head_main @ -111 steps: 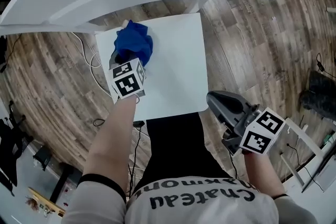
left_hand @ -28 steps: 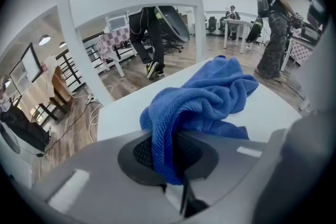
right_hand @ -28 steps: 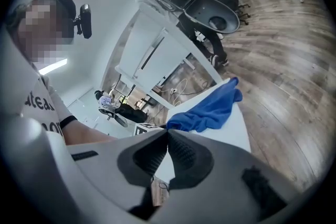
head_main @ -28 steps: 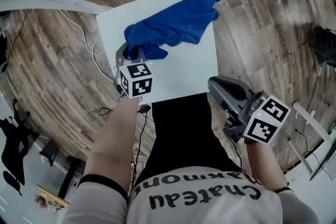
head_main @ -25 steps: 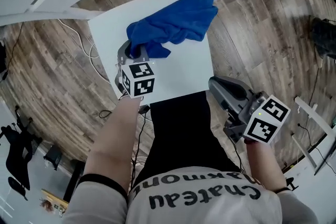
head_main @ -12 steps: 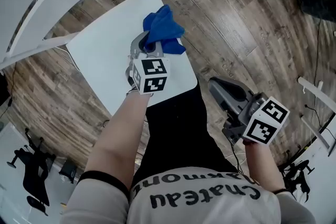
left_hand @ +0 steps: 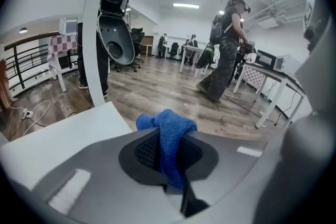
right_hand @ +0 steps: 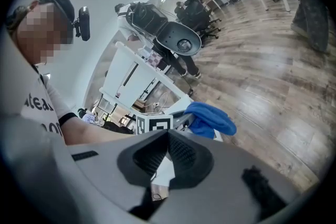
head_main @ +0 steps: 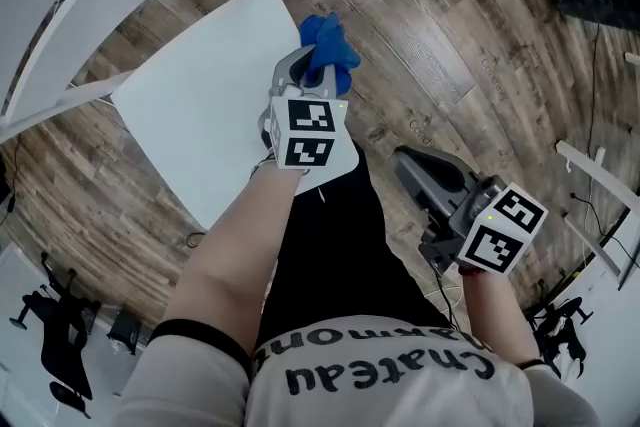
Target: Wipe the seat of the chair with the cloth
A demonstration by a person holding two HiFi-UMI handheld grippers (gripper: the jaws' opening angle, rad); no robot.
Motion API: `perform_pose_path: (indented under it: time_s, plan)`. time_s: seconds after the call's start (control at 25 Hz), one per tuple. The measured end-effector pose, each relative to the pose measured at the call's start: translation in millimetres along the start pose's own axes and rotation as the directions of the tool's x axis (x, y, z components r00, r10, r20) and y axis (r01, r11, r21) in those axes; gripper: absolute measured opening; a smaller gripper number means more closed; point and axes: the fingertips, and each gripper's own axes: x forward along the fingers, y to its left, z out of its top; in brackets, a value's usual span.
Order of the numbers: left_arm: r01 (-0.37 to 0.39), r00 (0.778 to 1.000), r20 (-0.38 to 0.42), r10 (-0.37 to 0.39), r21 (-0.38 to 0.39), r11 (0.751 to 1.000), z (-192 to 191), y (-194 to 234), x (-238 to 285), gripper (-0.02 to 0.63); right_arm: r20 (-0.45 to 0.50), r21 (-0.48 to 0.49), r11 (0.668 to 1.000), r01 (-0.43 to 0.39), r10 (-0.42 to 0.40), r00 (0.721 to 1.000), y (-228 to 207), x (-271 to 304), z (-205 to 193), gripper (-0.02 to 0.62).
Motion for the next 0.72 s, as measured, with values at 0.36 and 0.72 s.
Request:
perform_pose_path:
  time_s: [0.36, 0.72]
  plan:
    - [0.028, 0.934, 0.357, 0.032, -0.161, 0.986, 76, 21, -138, 0.032, -0.108, -0.111, 0.983, -0.149, 0.137, 0.985, 61, 23, 24, 0.014]
    - [-0.259, 0.823, 0.391, 0.412, -0.387, 0.885, 49, 107, -372, 0.033, -0.313, -0.221, 0.897, -0.384, 0.307, 0.899, 170, 71, 26, 0.014]
